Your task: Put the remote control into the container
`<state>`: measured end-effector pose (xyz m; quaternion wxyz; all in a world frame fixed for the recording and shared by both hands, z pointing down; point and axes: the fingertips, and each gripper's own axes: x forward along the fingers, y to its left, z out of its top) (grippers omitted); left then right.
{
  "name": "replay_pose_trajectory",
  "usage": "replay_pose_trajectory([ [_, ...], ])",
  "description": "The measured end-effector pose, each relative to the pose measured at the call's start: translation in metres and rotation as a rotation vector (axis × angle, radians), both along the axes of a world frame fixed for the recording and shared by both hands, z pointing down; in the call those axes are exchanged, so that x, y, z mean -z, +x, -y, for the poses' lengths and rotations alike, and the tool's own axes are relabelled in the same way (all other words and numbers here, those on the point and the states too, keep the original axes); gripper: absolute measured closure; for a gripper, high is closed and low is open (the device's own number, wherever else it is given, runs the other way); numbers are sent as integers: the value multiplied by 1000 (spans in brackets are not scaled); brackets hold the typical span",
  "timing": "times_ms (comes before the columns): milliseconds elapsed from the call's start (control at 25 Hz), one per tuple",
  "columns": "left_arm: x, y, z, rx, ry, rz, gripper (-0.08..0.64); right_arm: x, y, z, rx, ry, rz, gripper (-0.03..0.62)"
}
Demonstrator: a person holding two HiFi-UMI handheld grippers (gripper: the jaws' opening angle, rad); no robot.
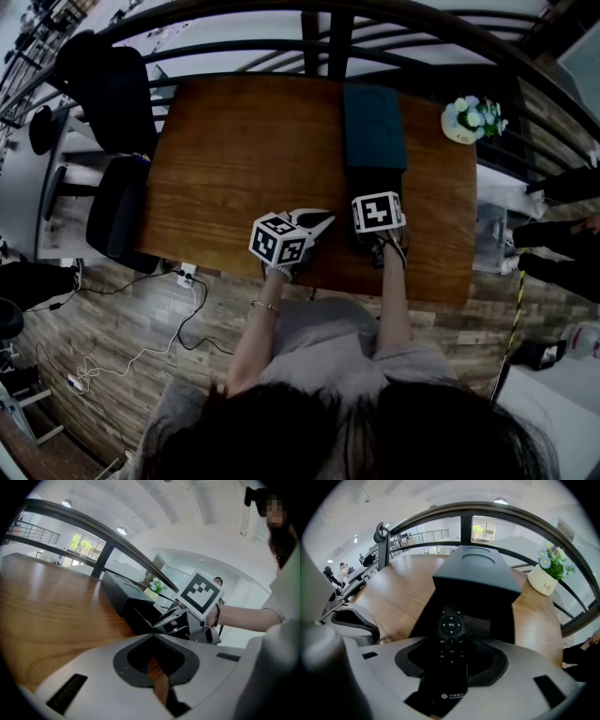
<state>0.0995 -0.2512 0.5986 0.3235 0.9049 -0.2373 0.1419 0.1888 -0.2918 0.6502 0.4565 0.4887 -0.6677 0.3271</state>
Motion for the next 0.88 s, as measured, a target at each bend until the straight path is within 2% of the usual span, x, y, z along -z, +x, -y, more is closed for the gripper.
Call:
replay_pose_trajectory([
  [200, 2, -1, -1, -4, 3, -4, 557, -1, -2, -2, 12, 5, -22, 390],
  [480, 7, 3, -3, -22, 13, -13, 557, -4, -12, -3, -9, 38, 47, 388],
  [600, 9, 4, -6, -33, 14, -18, 557, 1, -6, -7, -27, 40, 27, 388],
  [880, 16, 2, -7, -46, 45, -15, 557, 15, -6, -7, -25, 130, 45, 388],
])
